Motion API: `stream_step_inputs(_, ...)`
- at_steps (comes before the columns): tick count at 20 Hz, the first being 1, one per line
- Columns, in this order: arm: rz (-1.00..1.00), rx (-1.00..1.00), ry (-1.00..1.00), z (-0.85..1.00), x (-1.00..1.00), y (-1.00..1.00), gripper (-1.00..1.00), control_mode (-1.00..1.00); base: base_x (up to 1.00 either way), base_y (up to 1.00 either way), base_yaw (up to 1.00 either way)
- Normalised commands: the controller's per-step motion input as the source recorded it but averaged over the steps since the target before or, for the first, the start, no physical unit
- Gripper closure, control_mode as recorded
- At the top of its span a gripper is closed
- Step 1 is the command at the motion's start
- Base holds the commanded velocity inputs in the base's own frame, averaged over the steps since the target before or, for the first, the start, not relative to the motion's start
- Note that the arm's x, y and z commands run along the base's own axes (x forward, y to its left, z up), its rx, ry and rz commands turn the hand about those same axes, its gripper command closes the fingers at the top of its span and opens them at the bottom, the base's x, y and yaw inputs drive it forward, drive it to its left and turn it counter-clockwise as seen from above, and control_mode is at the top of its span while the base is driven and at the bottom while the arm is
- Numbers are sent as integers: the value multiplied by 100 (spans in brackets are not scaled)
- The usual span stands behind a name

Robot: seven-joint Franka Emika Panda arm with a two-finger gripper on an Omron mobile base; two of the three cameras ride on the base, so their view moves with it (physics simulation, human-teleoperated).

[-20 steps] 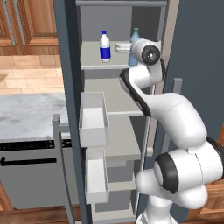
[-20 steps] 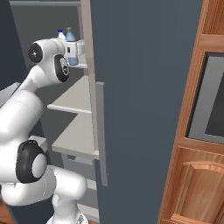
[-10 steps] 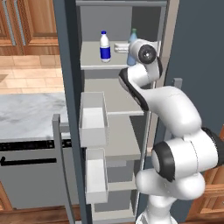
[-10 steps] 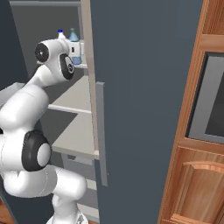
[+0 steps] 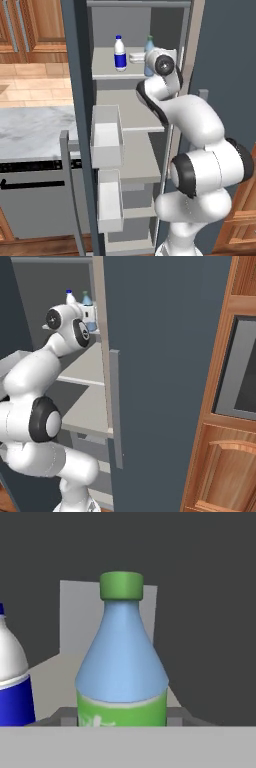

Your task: Take the bottled waters from the counter and place them in the freezer to freeze. Close the freezer door after placing the bottles.

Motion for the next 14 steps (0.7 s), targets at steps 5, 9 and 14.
stream_step_inputs(5, -1, 0, 0, -3, 47, 0, 100, -100, 0, 0, 0)
stream_step_inputs(9, -1, 1, 0, 0, 33, 0, 100, -100, 0, 0, 0)
stream_step_inputs(14, 0, 0, 0, -12, 27, 0, 100, -100, 0, 0, 0)
